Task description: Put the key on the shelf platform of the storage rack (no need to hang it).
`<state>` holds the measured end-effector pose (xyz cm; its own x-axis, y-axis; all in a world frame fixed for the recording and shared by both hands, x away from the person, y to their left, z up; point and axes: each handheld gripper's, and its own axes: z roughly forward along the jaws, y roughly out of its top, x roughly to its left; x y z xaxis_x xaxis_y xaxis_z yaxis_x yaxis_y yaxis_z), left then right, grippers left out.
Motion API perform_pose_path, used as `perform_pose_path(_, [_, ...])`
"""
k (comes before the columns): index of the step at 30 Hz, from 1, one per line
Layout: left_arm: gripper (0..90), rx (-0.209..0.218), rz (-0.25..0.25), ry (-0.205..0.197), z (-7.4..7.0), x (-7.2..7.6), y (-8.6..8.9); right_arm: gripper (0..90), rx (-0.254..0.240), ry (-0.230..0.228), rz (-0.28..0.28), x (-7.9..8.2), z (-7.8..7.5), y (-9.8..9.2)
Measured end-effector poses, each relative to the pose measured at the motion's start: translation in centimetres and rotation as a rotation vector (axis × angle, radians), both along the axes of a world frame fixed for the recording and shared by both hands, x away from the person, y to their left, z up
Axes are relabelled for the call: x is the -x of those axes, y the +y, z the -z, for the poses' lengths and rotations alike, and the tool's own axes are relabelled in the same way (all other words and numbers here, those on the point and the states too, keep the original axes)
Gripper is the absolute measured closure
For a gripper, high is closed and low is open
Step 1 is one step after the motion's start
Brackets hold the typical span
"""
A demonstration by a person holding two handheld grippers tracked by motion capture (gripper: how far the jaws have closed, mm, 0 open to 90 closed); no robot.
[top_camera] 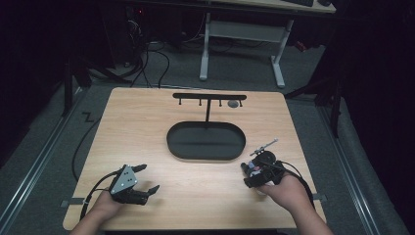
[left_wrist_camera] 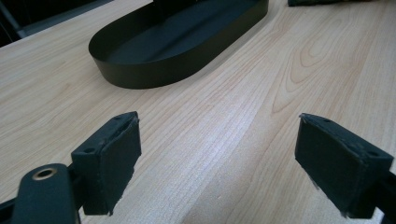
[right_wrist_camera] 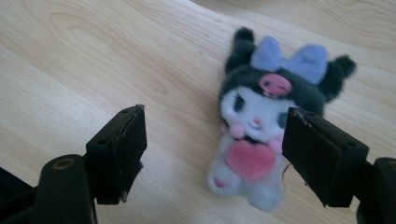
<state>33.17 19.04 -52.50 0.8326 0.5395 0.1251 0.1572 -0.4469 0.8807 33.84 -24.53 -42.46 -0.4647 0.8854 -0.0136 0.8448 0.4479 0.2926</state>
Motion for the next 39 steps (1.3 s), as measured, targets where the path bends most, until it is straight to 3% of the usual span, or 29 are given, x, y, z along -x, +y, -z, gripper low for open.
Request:
perform_pose_path(7, [15.4, -0.003, 0.003, -0.002, 0.0, 0.0, 0.0, 19.4, 0.020, 0.004, 0.031, 0.4, 0.4, -1.3])
perform_pose_path(18, [15.3, -0.005, -0.001, -0.002, 0.0, 0.0, -0.1, 14.7, 0.009, 0.009, 0.070, 0.9, 1.8, -2.3])
perform_pose_path(30, [15.3, -0.014, 0.004, -0.009, 0.0, 0.1, -0.1, 14.9, 0.009, 0.046, 0.085, 1.3, 3.8, -2.5])
perform_pose_path(39, [15.4, -0.012, 0.003, -0.004, 0.0, 0.0, -0.1, 18.7, 0.021, 0.038, 0.093, 1.2, 4.9, -2.3])
